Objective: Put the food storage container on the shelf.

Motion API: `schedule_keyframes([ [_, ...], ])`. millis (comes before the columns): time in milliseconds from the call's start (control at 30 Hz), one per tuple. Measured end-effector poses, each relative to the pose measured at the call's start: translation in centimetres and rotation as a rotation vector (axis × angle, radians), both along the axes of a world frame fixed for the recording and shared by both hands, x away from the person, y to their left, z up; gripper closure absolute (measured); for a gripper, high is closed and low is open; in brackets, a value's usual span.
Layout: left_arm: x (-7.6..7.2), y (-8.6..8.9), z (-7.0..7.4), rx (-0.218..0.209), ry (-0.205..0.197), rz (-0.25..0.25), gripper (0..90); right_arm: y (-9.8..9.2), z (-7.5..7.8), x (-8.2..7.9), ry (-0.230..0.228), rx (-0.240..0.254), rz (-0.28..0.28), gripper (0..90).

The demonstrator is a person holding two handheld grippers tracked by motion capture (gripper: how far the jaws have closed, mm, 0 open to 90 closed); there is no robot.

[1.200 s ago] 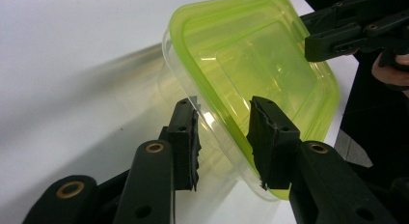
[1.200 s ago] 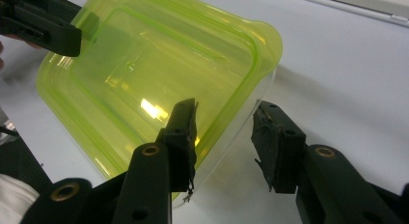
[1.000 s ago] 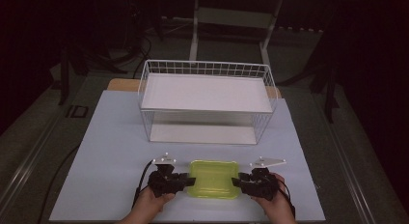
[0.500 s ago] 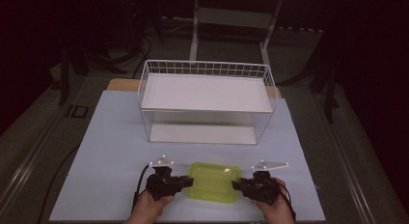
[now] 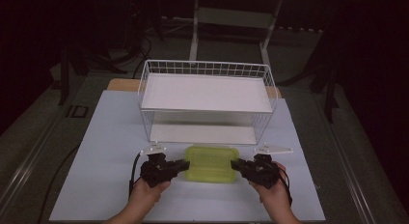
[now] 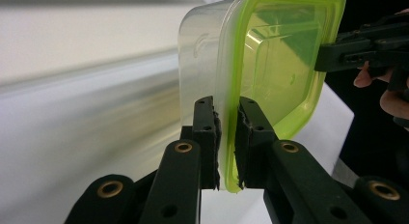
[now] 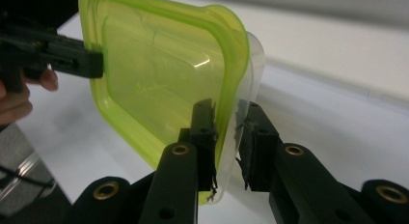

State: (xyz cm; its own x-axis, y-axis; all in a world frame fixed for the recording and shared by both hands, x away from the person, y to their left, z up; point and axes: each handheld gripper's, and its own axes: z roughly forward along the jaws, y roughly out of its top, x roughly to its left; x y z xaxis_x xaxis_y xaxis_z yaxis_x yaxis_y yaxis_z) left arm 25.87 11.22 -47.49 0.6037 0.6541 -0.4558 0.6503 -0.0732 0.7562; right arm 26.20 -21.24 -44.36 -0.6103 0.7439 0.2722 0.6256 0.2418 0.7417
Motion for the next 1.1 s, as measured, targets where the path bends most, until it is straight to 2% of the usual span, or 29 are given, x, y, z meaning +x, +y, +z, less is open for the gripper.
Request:
schedule_keyframes([
  [33, 0.5, 0.2, 0.5, 0.003, -0.016, 0.011, 80.9, 0.3, 0.7, 0.7, -0.021, 0.005, -0.004, 78.2],
  [133, 1.3, 0.5, 1.0, 0.001, -0.03, 0.028, 81.0, 0.7, 1.3, 1.6, -0.044, 0.002, -0.005, 78.2],
  [167, 1.3, 0.5, 1.0, 0.001, -0.03, 0.028, 81.0, 0.7, 1.3, 1.6, -0.044, 0.002, -0.005, 78.2],
  [200, 1.8, 0.7, 1.2, 0.001, -0.048, 0.039, 81.0, 0.9, 1.5, 2.0, -0.048, 0.0, -0.005, 78.2],
  [300, 2.4, 0.8, 1.1, -0.005, -0.05, 0.052, 81.0, 1.4, 1.6, 3.3, -0.05, 0.003, -0.015, 78.1],
  [367, 3.4, 0.9, 0.8, -0.004, -0.049, 0.065, 81.1, 1.6, 1.4, 4.1, -0.041, -0.001, -0.025, 78.0],
  [400, 3.4, 0.9, 0.8, -0.004, -0.049, 0.065, 81.1, 1.6, 1.4, 4.1, -0.041, -0.001, -0.025, 78.0],
  [433, 4.0, 0.9, 0.4, -0.006, -0.035, 0.075, 81.1, 1.7, 1.1, 4.8, -0.035, -0.002, -0.035, 77.9],
  [567, 5.0, 0.8, -0.2, -0.006, -0.025, 0.082, 81.1, 1.9, 0.6, 5.8, -0.03, -0.01, -0.052, 77.8],
  [700, 6.4, 0.7, -1.4, 0.008, -0.008, 0.091, 81.1, 2.2, -0.6, 7.1, -0.025, -0.018, -0.083, 77.5],
  [1100, 8.6, 0.6, -2.9, 0.01, 0.006, 0.134, 80.9, 2.9, -2.3, 9.2, -0.037, -0.045, -0.122, 77.2],
])
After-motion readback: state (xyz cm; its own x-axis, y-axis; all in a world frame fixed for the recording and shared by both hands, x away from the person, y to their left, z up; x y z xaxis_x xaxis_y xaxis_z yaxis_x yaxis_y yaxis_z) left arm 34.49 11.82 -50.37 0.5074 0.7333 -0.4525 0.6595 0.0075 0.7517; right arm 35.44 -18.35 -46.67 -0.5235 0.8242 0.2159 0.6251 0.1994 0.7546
